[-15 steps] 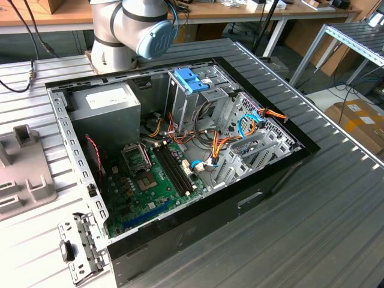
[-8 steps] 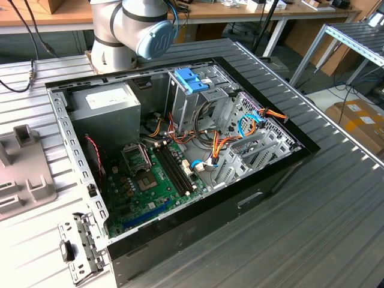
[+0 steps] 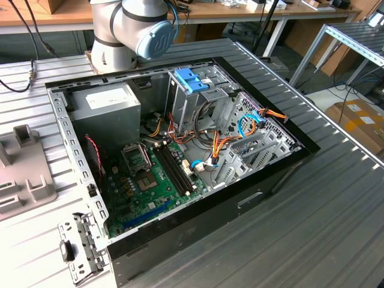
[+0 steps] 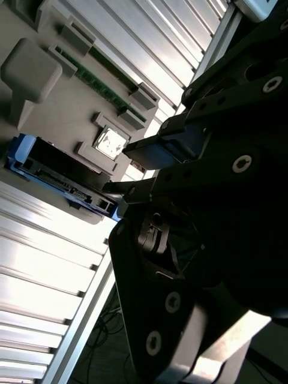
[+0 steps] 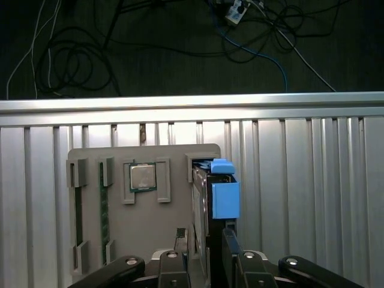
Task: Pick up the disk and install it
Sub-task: 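Pick up the disk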
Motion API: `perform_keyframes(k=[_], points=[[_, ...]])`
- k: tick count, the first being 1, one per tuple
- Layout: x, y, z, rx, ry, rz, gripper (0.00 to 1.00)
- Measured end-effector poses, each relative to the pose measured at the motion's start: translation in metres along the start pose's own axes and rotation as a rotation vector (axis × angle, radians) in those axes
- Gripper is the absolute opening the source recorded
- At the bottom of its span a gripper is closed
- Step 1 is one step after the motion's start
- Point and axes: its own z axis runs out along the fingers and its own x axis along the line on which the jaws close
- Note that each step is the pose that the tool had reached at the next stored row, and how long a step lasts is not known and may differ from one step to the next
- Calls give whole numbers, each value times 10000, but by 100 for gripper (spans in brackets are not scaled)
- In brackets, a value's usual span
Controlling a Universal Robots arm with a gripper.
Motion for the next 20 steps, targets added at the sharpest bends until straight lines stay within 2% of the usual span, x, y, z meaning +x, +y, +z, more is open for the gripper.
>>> perform_keyframes(k=[20], points=[[-69,3,3,0,0,0,36]])
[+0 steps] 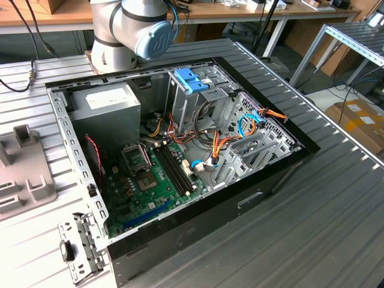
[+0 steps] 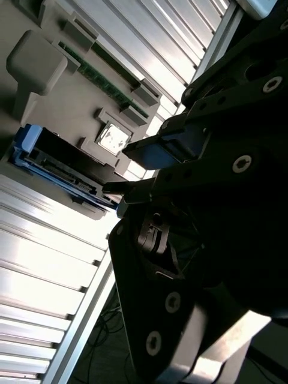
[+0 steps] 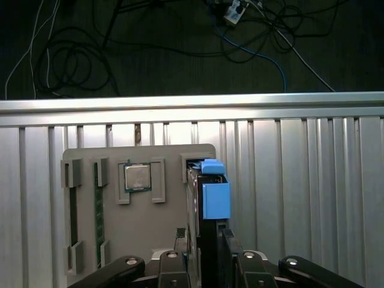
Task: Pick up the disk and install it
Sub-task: 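Pick up the disk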
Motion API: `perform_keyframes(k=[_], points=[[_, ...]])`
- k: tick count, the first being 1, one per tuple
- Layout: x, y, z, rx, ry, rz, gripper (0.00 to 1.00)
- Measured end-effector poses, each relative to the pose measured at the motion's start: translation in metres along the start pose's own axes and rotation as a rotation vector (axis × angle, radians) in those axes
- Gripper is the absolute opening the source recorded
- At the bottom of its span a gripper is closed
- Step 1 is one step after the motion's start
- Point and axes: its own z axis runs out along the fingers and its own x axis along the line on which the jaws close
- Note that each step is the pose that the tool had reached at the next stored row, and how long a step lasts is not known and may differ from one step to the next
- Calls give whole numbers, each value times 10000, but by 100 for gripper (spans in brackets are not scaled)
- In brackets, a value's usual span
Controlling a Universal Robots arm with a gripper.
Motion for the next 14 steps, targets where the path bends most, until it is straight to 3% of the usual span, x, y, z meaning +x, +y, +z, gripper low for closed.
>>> perform_keyframes(k=[14], points=[[-64,15,4,0,-1,1,36]])
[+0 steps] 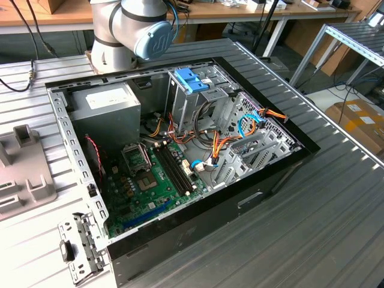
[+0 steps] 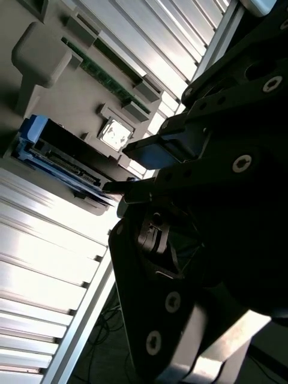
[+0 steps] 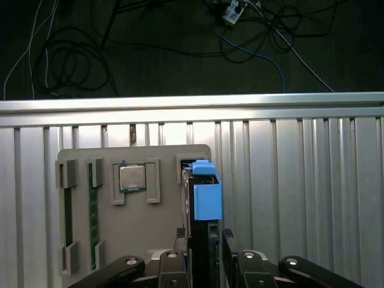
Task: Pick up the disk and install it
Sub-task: 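Pick up the disk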
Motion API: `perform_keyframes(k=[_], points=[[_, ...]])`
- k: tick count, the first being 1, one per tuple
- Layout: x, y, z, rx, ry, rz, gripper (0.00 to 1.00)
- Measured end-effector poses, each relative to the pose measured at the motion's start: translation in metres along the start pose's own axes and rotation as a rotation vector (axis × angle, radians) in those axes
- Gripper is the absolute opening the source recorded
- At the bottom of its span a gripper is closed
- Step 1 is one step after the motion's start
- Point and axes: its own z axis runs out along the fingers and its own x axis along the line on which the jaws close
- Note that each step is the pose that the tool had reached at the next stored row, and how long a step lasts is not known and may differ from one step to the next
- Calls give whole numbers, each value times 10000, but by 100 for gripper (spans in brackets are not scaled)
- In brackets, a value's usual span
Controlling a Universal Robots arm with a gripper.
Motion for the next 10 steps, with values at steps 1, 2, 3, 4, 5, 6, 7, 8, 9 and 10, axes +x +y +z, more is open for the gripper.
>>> perform_keyframes(k=[1,2,3,4,5,6,7,8,9,10], points=[[0,11,0,-1,1,-1,36],[2,43,1,-2,1,-1,36],[2,70,2,-1,0,0,36],[3,84,3,0,0,0,36],[4,93,5,0,-4,-1,36],[4,94,5,0,-5,-2,36],[4,94,5,0,-6,-2,36],[3,95,5,0,-6,-1,36],[3,95,5,-1,-7,-1,36],[3,95,5,0,-7,-1,36]])
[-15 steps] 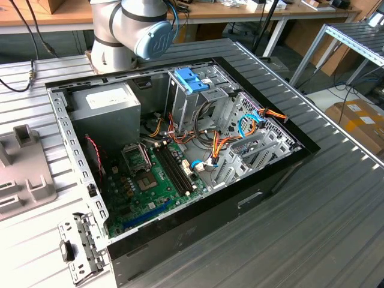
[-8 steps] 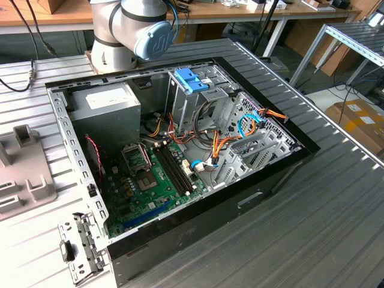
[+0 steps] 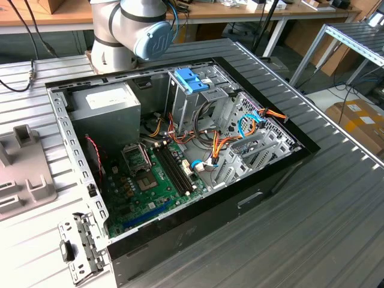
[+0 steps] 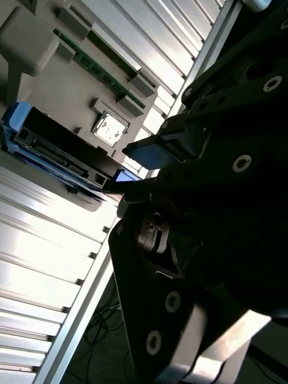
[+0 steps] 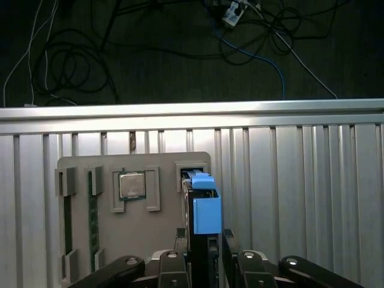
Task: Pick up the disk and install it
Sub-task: 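Pick up the disk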
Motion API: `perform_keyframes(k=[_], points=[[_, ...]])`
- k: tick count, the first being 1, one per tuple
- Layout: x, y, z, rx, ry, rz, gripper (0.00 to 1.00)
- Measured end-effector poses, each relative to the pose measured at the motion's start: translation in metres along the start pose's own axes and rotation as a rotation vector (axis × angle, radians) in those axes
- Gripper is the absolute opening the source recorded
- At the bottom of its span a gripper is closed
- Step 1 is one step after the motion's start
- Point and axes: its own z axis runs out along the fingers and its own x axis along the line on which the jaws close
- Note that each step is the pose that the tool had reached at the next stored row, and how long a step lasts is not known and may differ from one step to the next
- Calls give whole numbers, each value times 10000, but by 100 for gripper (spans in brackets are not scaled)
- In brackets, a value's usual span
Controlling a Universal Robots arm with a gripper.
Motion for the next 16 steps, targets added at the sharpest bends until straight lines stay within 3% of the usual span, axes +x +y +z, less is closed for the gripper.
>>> perform_keyframes(k=[2,4,6,16], points=[[0,0,0,-1,-2,1,43],[0,0,0,-1,-4,0,43],[0,0,0,-1,-5,0,56],[1,3,15,0,-7,-1,56]])
